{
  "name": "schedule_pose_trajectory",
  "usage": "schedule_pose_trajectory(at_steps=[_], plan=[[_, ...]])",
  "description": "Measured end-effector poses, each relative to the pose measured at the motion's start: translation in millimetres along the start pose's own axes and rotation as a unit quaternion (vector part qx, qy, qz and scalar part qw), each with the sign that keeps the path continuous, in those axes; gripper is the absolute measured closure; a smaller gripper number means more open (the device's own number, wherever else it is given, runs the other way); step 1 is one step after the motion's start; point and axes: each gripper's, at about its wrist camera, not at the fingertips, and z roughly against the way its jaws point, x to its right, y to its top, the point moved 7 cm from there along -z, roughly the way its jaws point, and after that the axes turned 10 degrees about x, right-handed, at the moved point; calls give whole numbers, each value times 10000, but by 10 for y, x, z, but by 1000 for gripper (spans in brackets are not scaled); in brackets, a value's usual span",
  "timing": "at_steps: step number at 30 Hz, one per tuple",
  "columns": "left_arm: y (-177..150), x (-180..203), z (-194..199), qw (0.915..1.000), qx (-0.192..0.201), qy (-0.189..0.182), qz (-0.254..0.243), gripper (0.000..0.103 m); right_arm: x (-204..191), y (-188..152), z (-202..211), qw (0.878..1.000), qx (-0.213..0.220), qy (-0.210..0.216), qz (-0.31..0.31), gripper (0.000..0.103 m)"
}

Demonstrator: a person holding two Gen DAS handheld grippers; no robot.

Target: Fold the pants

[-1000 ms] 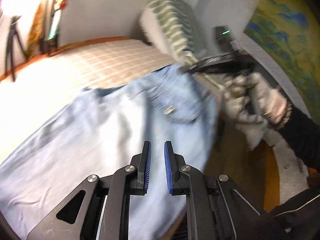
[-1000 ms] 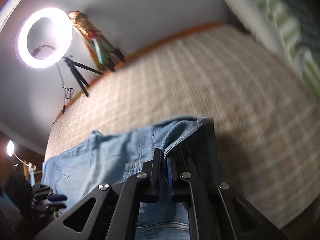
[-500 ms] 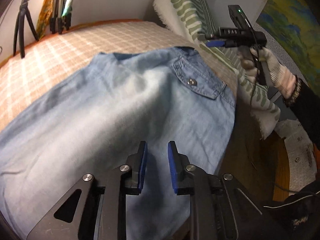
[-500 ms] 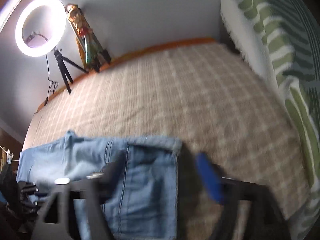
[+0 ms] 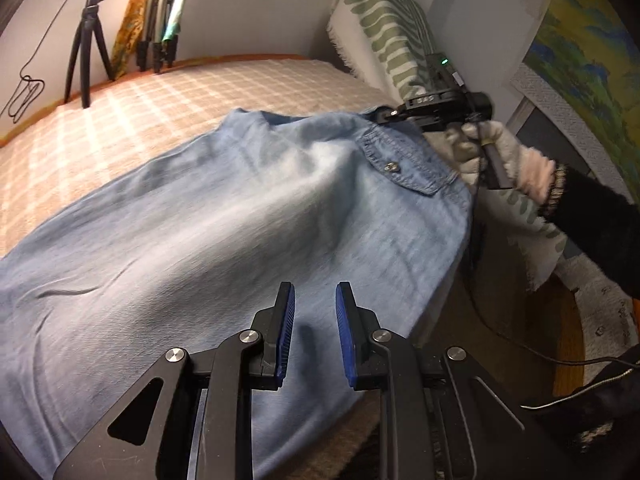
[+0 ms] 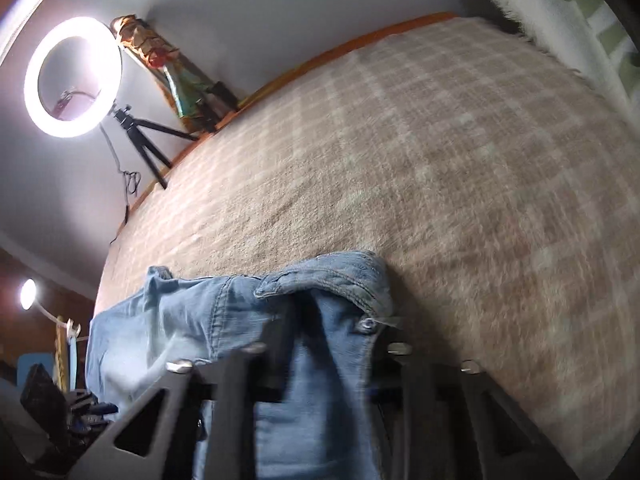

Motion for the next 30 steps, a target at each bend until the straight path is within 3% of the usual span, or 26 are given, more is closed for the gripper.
schedule_pose_trajectory(at_steps=[2, 6, 9, 10, 13, 15, 17, 19, 21, 23, 25, 27, 28, 30], plan=[[-27, -21, -58, 10000, -21, 26, 1, 84, -117, 21, 133, 9995, 183, -201, 179, 97], [-124, -35, -153, 9998, -125, 74, -97, 84, -225, 155, 529, 9961, 659, -473, 343, 99], [-145, -55, -169, 9999, -69, 69, -128, 84, -175, 88, 393, 9942, 284, -848, 603, 98], [-141, -61, -164, 9999, -66, 71, -112, 84, -173, 60, 313, 9913, 113, -1042, 791, 95], [-132, -60, -121, 9998, -31, 141, -116, 84, -207, 85, 306, 9763, 65, -1663, 1382, 70], [-132, -24, -82, 9998, -13, 153, -161, 84, -321, 127, 335, 9730, 155, -1692, 1559, 66], [-139, 26, -37, 9995, 37, 193, -228, 84, -551, 148, 308, 9678, 242, -1641, 1894, 49], [-144, 58, 3, 9992, 82, 257, -298, 84, -790, 142, 228, 9537, 225, -1790, 2406, 43], [-160, 66, 32, 9988, 100, 329, -337, 84, -882, 108, 189, 9386, 22, -2035, 2784, 43], [-166, 66, 32, 9991, 121, 293, -267, 84, -784, 107, 188, 9332, -132, -2226, 2818, 61], [-180, 60, 9, 9993, 94, 273, -244, 84, -497, 115, 234, 9366, -361, -2459, 2471, 68], [-203, 44, -22, 9993, 56, 270, -263, 84, -206, 133, 353, 9365, -457, -2734, 2147, 67], [-220, 38, -37, 9994, 38, 248, -250, 84, -134, 165, 446, 9344, -349, -2854, 2104, 62], [-245, 26, -52, 9995, 30, 228, -230, 84, -177, 263, 629, 9456, 30, -2556, 2013, 62]])
